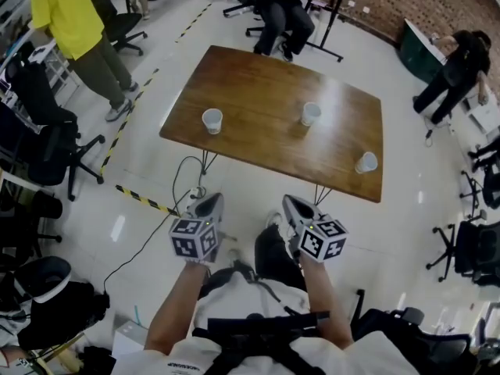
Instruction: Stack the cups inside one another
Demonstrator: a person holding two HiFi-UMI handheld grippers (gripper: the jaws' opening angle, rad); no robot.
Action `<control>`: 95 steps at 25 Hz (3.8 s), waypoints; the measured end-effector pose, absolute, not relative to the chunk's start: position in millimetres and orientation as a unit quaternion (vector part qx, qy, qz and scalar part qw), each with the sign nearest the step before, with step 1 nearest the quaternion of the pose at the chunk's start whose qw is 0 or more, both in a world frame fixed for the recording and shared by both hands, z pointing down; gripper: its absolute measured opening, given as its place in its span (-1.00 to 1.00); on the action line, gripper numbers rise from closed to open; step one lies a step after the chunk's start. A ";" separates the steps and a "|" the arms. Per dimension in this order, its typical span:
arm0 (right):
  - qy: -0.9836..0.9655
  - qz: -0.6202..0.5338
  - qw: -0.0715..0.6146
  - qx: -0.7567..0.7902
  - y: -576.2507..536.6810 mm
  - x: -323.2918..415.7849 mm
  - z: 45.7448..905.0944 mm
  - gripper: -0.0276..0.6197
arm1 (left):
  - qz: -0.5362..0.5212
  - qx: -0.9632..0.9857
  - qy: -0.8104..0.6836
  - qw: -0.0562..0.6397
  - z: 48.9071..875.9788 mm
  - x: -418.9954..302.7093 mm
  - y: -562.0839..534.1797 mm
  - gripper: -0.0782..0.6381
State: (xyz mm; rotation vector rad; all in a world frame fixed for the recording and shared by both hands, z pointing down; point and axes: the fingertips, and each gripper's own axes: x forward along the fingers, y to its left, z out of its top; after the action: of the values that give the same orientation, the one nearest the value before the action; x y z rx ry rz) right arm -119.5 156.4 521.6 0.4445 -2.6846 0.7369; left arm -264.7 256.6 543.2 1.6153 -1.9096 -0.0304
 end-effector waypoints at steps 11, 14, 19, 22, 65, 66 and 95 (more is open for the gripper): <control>-0.941 0.269 0.154 0.139 105.4 -165.2 529.4 -0.91 | 0.007 0.598 -0.732 0.325 553.4 -304.9 215.0 -0.78; -0.943 0.267 0.151 0.130 82.3 -189.9 522.5 -0.91 | 0.012 0.593 -0.737 0.323 549.9 -330.2 192.5 -0.78; -0.945 0.268 0.147 0.118 40.6 -221.2 516.0 -0.91 | 0.019 0.580 -0.750 0.319 543.6 -370.1 154.7 -0.78; -0.947 0.262 0.149 0.109 18.7 -237.8 510.8 -0.91 | 0.022 0.571 -0.759 0.312 540.2 -391.4 135.2 -0.78; -0.942 0.277 0.171 0.082 -85.7 -268.3 537.5 -0.91 | 0.168 0.481 -0.769 0.386 648.7 -531.5 46.4 -0.43; -0.942 0.278 0.171 0.083 -86.6 -268.3 537.7 -0.91 | 0.168 0.481 -0.768 0.387 650.1 -531.3 46.4 -0.48; -0.942 0.281 0.143 0.113 -86.4 -241.6 531.4 -0.91 | 0.130 0.546 -0.740 0.372 600.5 -479.4 -13.5 -0.74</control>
State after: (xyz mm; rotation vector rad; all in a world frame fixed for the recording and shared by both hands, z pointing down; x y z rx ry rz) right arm -241.6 -86.4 531.4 0.3269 -2.7171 0.8109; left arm -479.4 -13.5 600.5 1.3984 -1.8959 0.3344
